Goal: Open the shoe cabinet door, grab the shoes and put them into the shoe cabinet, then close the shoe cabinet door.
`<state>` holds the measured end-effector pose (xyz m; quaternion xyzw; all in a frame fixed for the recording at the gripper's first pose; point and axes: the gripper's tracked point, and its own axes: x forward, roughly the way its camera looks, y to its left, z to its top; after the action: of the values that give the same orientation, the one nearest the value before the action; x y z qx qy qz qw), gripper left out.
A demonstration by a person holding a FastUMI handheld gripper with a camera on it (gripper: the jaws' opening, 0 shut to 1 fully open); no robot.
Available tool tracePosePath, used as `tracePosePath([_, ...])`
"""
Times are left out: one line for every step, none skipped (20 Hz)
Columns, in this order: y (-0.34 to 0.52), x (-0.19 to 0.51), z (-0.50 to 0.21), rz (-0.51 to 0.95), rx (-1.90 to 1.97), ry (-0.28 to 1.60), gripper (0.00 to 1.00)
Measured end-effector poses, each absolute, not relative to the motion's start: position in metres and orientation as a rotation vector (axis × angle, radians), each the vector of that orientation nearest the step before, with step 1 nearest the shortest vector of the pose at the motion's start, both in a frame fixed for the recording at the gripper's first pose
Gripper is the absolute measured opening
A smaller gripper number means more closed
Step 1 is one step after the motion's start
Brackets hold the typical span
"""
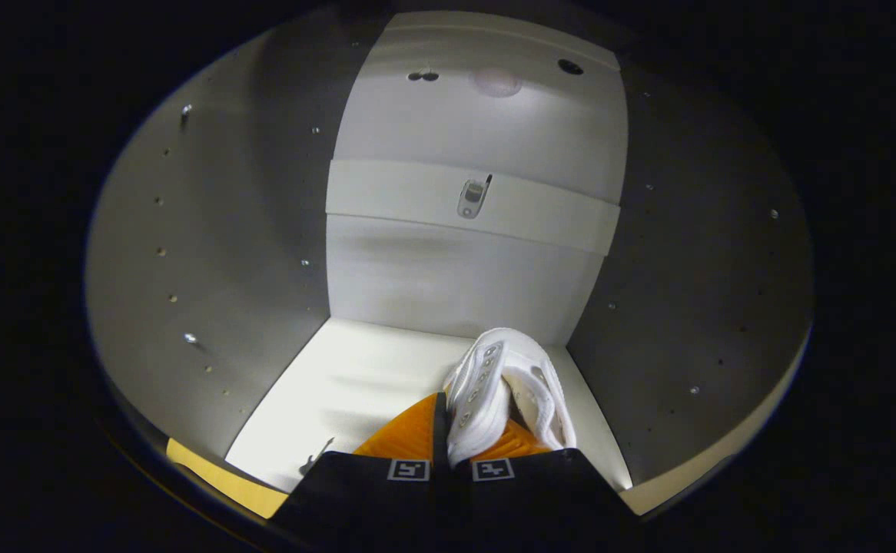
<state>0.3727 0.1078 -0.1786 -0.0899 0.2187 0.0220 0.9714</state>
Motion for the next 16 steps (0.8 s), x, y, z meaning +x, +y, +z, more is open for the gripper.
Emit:
tracePosePath([0.106,0.38,-0.185,0.039,-0.203,0.451,0.05])
tracePosePath([0.106,0.386,-0.191,0.038,-0.22,0.462,0.05])
tracePosePath([0.106,0.391,-0.199,0.041,-0.23,0.474,0.05])
tracePosePath([0.107,0.395,-0.208,0.045,-0.233,0.497,0.05])
tracePosePath([0.108,0.398,-0.218,0.049,-0.229,0.524,0.05])
tracePosePath([0.109,0.4,-0.216,0.047,-0.229,0.511,0.05])
tracePosePath([0.109,0.407,-0.217,0.043,-0.231,0.507,0.05])
tracePosePath([0.111,0.404,-0.218,0.037,-0.222,0.523,0.05])
tracePosePath([0.111,0.406,-0.219,0.027,-0.225,0.519,0.06])
tracePosePath([0.109,0.405,-0.22,0.021,-0.233,0.528,0.07])
tracePosePath([0.112,0.402,-0.221,0.031,-0.23,0.537,0.1])
tracePosePath([0.115,0.398,-0.223,0.047,-0.221,0.551,0.13])
tracePosePath([0.116,0.396,-0.222,0.055,-0.22,0.555,0.25])
tracePosePath([0.117,0.394,-0.221,0.065,-0.218,0.559,0.3])
tracePosePath([0.117,0.389,-0.22,0.071,-0.215,0.567,0.34])
tracePosePath([0.12,0.385,-0.218,0.085,-0.202,0.57,0.37])
